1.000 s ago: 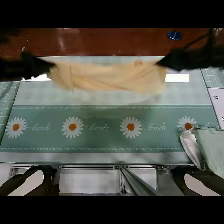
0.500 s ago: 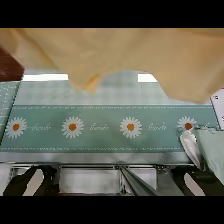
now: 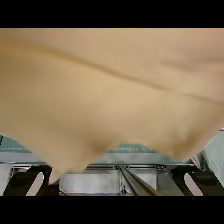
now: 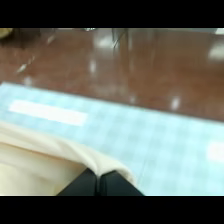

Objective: Fold the shirts.

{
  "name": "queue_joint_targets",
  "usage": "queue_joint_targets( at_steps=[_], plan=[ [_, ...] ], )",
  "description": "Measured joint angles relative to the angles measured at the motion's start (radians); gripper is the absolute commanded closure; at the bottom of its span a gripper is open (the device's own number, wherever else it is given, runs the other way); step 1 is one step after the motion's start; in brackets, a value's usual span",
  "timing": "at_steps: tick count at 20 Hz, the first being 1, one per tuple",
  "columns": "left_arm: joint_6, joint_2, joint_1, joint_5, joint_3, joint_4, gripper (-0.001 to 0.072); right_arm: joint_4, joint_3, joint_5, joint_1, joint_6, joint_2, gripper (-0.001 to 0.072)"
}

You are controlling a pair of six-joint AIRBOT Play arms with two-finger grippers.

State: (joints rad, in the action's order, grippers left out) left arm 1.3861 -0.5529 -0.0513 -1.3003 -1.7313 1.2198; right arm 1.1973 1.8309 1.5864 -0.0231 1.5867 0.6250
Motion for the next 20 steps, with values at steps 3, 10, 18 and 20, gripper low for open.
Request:
queue_joint_targets(
  at_steps=[3,10,18,20],
  plan=[
    [0.014,-0.035,0.028,-0.017,0.126,0.044,0.068,-0.049,-0.178,0.028,0.0,0.012,-0.016,0.0693],
    [0.051,-0.317,0.044,0.142,0.465,0.013,0.068,-0.052,-0.703,-0.254,0.0,-0.023,0.091,0.0693],
    [0.069,-0.758,0.045,0.402,0.453,-0.181,0.0678,-0.186,-0.624,-0.61,0.0,-0.105,0.703,0.0643],
    [0.069,-0.829,0.044,0.419,0.439,-0.218,0.0326,-0.241,-0.523,-0.642,-0.008,-0.105,0.848,0.0295]
  ],
)
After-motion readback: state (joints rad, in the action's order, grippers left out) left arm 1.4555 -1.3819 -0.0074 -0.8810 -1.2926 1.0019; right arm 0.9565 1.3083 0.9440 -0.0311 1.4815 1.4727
